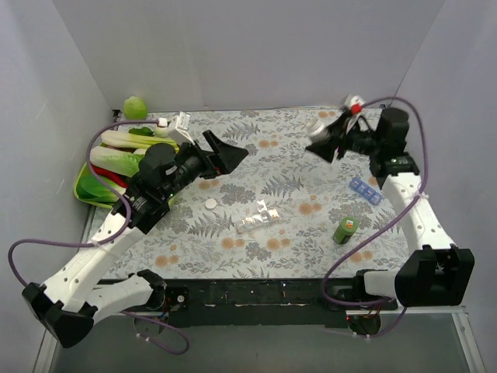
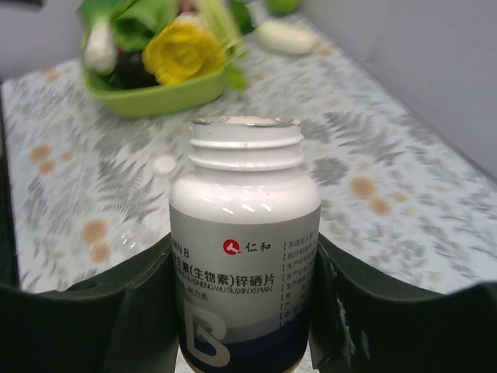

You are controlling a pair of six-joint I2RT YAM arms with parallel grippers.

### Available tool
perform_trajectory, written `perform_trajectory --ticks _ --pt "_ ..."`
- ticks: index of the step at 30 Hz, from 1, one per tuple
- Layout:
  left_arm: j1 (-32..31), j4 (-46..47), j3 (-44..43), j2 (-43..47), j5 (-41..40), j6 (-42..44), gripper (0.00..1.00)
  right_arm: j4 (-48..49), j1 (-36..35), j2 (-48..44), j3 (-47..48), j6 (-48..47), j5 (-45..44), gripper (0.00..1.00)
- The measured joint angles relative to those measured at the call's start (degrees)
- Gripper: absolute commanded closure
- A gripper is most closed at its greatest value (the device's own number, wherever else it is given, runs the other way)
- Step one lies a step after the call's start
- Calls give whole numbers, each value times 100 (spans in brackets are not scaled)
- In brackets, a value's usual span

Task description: Sort the pills into containers

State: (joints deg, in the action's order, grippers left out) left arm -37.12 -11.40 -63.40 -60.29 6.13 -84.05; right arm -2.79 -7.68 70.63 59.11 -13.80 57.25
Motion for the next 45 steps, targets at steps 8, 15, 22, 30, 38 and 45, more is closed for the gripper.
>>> perform_trajectory --ticks 8,15,22,30,38,45 --pt "4 -374 826 1204 -776 671 2 2555 1119 608 1416 3250 -61 97" --pt "4 -476 1397 1491 -852 918 2 6179 278 138 662 5976 1106 96" --pt "4 -393 1410 1652 -828 1123 2 6190 1200 -35 787 6148 337 96" --pt "4 -293 1530 1646 -697 1189 2 6642 1235 -706 564 6769 -177 95" --pt "4 -166 1696 1663 -273 1757 2 5731 225 -1233 -138 5482 271 94" --pt "4 -212 2033 1895 85 2916 2 2868 -37 -1010 -452 2059 870 94"
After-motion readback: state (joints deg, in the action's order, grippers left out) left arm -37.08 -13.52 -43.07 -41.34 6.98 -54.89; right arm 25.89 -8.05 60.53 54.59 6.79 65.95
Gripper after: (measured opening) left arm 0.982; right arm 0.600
